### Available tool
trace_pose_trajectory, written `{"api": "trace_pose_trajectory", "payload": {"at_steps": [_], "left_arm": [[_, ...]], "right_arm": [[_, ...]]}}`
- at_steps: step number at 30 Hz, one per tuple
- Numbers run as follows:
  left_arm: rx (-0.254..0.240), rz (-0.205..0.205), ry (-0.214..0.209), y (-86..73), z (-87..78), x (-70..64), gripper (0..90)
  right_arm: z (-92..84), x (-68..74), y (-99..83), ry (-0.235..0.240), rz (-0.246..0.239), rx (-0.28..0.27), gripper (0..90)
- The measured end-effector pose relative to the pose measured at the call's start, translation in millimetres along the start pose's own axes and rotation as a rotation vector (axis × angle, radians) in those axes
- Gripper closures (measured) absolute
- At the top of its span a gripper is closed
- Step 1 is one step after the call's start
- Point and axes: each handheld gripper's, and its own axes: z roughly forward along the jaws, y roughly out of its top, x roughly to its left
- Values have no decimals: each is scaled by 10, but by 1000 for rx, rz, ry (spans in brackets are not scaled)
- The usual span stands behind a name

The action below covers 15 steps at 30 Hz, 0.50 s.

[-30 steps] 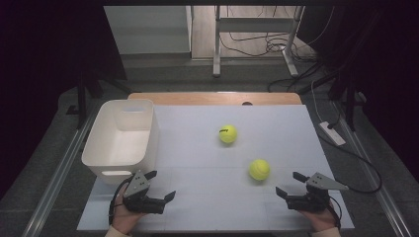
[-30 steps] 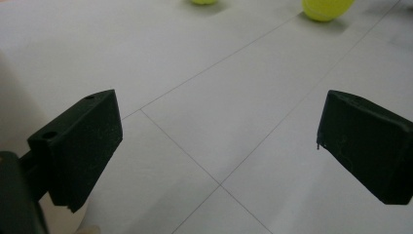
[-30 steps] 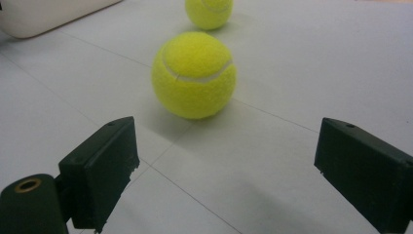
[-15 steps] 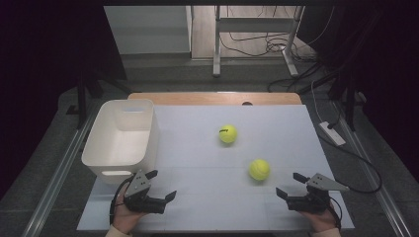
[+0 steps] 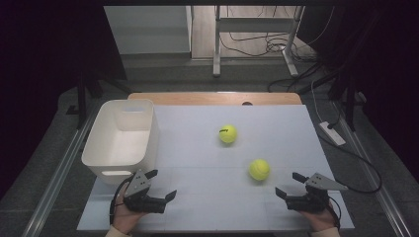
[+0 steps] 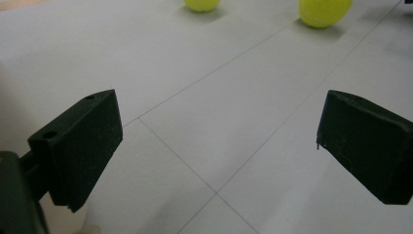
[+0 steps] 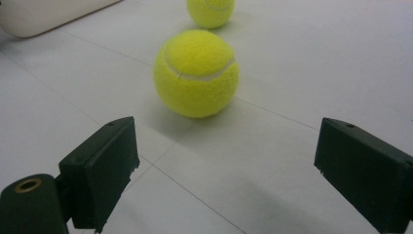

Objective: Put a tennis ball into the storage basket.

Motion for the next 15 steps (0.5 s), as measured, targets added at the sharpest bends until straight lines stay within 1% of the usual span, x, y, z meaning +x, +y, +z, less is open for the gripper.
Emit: {"api": "trace_pose_trajectory", "payload": {"at_steps": [3, 8, 15], "left_arm": [[4, 3, 0, 19, 10, -14, 35], [11, 0, -13, 59, 46, -37, 35], [17, 0, -14, 102, 80, -46, 35]], "right_arm": [[8, -2, -2, 1, 0, -1, 85], [-4, -5, -1, -3, 3, -6, 84], [-11, -5, 3, 0, 4, -13, 85]]}}
